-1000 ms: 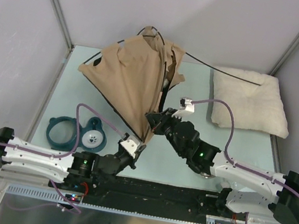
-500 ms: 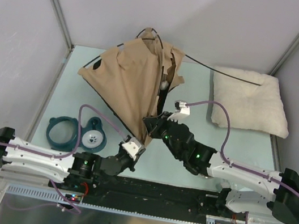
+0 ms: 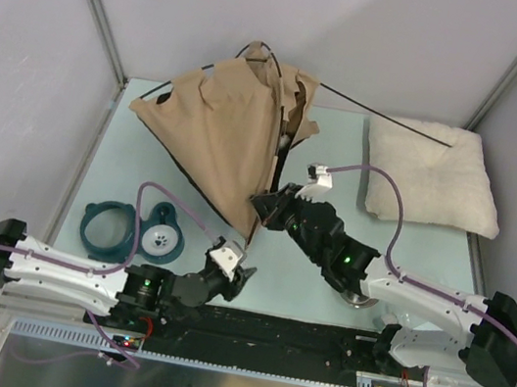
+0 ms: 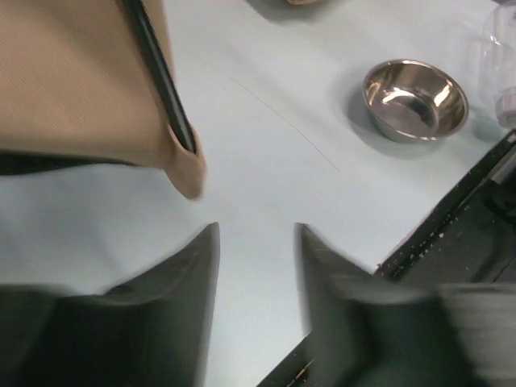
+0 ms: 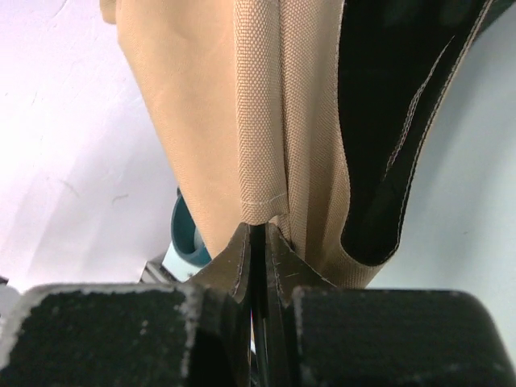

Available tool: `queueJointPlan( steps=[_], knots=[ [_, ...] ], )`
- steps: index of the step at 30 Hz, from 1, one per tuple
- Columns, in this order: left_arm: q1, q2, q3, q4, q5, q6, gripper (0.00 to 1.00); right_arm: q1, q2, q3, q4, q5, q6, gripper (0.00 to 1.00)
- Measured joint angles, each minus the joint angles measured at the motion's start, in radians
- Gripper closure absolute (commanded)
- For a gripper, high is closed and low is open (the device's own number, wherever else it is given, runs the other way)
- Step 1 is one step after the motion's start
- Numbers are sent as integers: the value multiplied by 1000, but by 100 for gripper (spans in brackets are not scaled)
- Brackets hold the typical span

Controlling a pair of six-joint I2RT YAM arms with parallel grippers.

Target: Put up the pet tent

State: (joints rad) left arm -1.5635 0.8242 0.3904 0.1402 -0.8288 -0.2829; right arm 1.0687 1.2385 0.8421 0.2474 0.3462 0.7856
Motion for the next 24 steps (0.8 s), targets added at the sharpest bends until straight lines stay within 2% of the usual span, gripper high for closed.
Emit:
queueJointPlan(
  steps=[1,2,4,13,24],
  knots=[
    [-5,5,-1,-3,5,-4,13,-9,0,0,2,0,0,100],
    [-9,12,-1,-8,10,-23,7,-18,0,0,2,3,0,100],
    [-12,23,-3,-18,21,-37,2,-35,0,0,0,5,0,100],
    [-12,17,-19,-64,38,-109,0,-55,10,0,-11,4,-31,100],
    [-12,-236,-16,-193,-48,-109,0,-51,11,-3,-94,-21,-224,100]
  ],
)
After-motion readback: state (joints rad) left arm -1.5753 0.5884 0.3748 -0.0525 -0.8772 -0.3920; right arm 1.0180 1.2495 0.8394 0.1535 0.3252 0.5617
